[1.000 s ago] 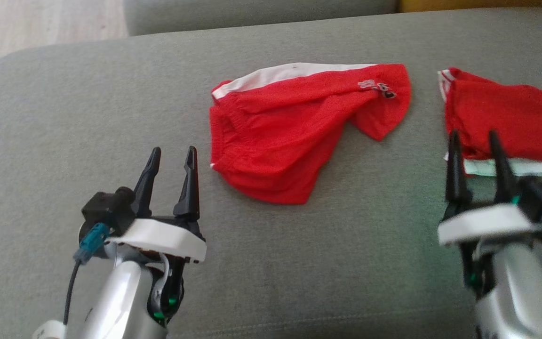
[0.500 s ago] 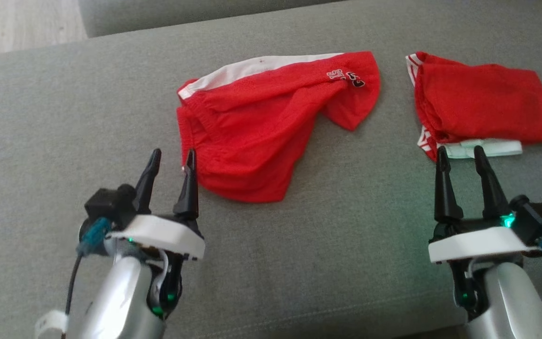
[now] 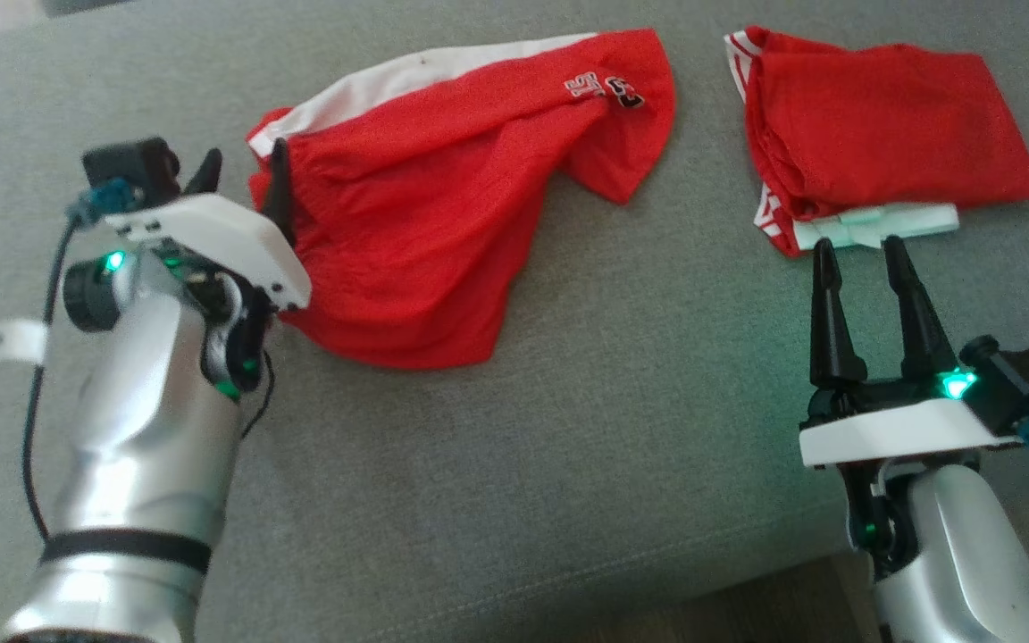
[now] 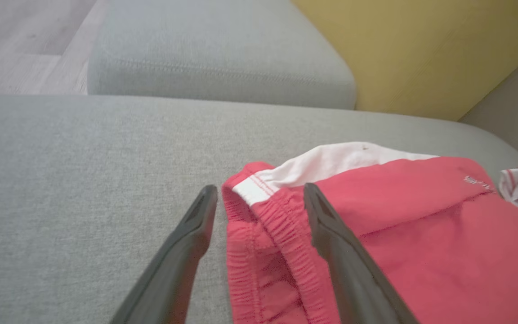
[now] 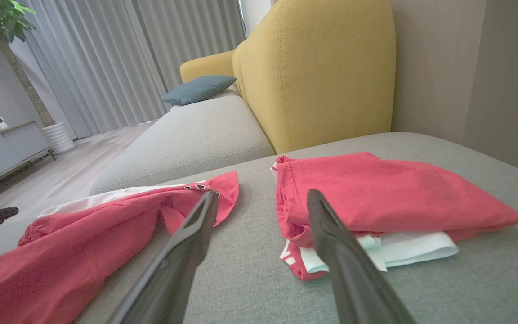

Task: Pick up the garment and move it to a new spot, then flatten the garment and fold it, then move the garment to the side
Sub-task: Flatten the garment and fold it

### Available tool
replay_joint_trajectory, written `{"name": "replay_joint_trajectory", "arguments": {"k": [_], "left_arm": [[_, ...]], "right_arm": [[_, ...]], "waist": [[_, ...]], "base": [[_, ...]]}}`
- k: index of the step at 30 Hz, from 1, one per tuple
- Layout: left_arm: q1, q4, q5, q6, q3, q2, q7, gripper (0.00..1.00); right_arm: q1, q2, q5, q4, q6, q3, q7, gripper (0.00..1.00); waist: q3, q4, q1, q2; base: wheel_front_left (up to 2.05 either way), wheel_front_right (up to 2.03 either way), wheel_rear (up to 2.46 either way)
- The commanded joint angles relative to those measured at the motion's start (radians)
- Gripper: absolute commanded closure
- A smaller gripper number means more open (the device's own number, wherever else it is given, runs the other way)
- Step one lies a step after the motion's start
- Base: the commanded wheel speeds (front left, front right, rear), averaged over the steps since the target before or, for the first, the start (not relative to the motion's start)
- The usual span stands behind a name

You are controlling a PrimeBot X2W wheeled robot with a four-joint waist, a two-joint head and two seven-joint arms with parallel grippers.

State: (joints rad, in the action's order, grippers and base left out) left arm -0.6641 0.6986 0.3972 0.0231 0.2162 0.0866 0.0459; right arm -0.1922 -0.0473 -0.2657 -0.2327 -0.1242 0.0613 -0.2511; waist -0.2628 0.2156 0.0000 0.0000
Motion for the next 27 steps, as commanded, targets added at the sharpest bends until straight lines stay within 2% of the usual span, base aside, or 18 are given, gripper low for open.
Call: {"name": "replay_joint_trajectory", "arguments": {"k": [1, 7, 12, 19, 20, 22, 27], "left_arm": [[-0.066, 0.018, -0.009, 0.009, -0.028, 0.038, -0.021, 0.0], [-0.158, 0.151, 0.005, 0.002, -0.031, 0.047, -0.064, 0.0], [-0.216, 0.229, 0.007, -0.002, -0.031, 0.051, -0.025, 0.0], [-0.263, 0.3, 0.021, -0.042, -0.022, 0.041, 0.005, 0.0], [-0.269, 0.31, 0.024, -0.049, -0.021, 0.04, 0.005, 0.13], [-0.279, 0.327, 0.029, -0.062, -0.019, 0.038, 0.008, 1.0], [-0.305, 0.35, 0.033, -0.086, -0.01, 0.034, 0.05, 1.0]], "right_arm": [[-0.033, -0.003, -0.009, 0.041, -0.007, 0.03, -0.011, 0.0], [-0.045, -0.003, -0.017, 0.048, -0.007, 0.034, -0.011, 0.0], [-0.046, -0.003, -0.014, 0.047, -0.007, 0.028, -0.011, 0.0], [-0.049, -0.003, -0.011, 0.041, -0.007, 0.036, -0.011, 0.0], [-0.05, -0.003, -0.011, 0.041, -0.007, 0.037, -0.011, 0.0], [-0.051, -0.003, -0.012, 0.04, -0.007, 0.041, -0.011, 0.0], [-0.053, -0.003, -0.014, 0.034, -0.007, 0.044, -0.011, 0.0]], "waist": [[-0.03, 0.026, 0.0, 0.0], [-0.056, 0.044, 0.0, 0.0], [-0.068, 0.043, 0.0, 0.0], [-0.073, 0.044, 0.0, 0.0], [-0.073, 0.045, 0.0, 0.0], [-0.074, 0.048, 0.0, 0.0], [-0.071, 0.05, 0.0, 0.0]], "base": [[0.0, 0.0, 0.0], [0.0, 0.0, 0.0], [0.0, 0.0, 0.0], [0.0, 0.0, 0.0], [0.0, 0.0, 0.0], [0.0, 0.0, 0.0], [0.0, 0.0, 0.0]]}}
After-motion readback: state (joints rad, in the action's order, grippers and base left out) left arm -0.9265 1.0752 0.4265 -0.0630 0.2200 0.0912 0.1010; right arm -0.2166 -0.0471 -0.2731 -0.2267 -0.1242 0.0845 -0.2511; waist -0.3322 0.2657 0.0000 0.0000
